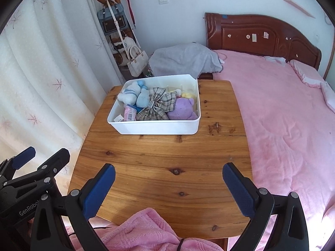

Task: Organize objects

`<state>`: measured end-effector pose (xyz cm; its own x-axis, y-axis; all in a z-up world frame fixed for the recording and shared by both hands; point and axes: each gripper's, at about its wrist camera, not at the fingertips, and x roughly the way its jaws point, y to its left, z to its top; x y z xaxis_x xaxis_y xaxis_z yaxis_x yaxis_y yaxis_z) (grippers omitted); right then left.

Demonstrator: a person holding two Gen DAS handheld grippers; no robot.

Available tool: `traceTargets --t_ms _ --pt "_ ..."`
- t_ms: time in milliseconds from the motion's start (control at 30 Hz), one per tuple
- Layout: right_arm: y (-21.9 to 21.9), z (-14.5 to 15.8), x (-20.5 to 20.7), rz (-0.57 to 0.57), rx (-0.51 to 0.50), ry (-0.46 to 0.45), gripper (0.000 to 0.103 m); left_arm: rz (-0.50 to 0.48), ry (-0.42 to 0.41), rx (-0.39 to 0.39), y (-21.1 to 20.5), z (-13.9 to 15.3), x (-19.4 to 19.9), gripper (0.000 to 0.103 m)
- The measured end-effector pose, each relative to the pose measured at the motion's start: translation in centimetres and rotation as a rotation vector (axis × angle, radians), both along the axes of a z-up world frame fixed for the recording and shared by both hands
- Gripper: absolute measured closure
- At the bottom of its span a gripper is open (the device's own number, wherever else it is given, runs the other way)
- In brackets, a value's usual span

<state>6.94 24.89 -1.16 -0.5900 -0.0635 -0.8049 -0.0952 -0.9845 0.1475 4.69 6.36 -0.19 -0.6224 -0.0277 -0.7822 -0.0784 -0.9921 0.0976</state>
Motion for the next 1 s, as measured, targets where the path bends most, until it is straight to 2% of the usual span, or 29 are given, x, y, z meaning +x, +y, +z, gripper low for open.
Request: traceTargets --t_ms 1000 --pt "-1.3 0.0 0.3 0.015 -0.021 -0.014 0.000 0.016 0.021 0.014 -1.6 0.2 0.7 0.006"
